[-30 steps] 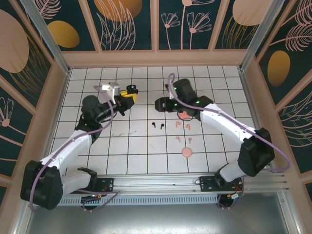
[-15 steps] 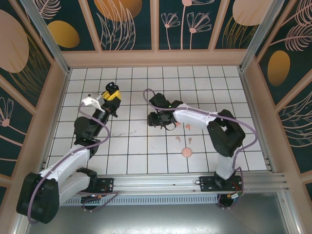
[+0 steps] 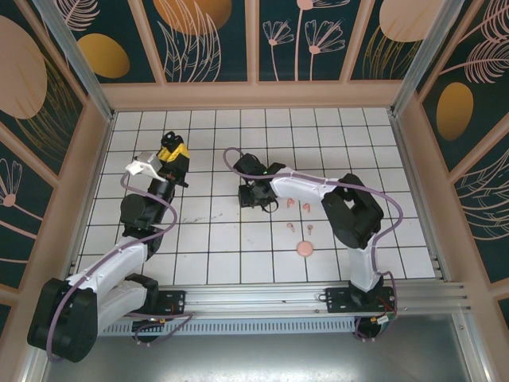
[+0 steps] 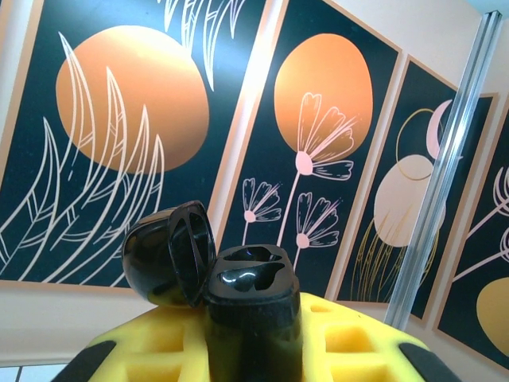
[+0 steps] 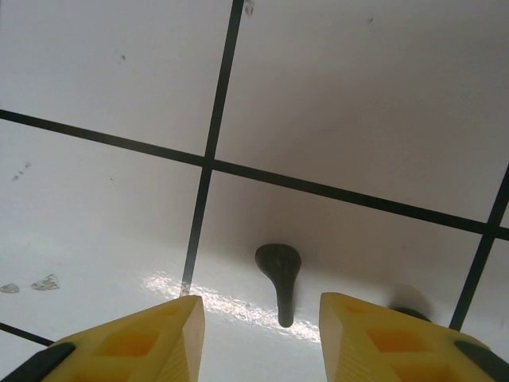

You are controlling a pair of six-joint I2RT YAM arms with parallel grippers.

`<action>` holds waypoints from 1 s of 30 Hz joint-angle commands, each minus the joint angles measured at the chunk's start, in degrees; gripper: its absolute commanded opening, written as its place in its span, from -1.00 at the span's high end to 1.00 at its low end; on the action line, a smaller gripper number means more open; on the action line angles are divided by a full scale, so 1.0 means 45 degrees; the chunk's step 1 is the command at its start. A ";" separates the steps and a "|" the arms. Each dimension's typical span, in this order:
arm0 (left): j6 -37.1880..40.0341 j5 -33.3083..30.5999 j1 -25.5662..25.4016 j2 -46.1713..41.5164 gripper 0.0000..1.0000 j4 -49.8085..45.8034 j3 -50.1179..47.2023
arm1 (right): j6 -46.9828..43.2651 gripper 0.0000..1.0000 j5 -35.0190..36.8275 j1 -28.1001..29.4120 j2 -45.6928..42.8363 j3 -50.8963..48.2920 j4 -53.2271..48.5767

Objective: Insert the wireless bluetooth earbuds into the charging case

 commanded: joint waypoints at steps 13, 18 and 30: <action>-0.0277 0.0851 -0.0020 0.0105 1.00 0.0648 0.0179 | -0.0097 0.20 0.0858 0.0215 0.1156 0.1149 -0.0722; -0.0267 0.0995 -0.0006 0.0125 1.00 0.0682 0.0188 | -0.0039 0.26 0.0992 0.0215 0.1302 0.1084 -0.0750; -0.0376 0.1115 -0.0015 0.0290 1.00 0.0794 0.0192 | -0.0039 0.36 0.1132 0.0276 0.1517 0.1005 -0.0698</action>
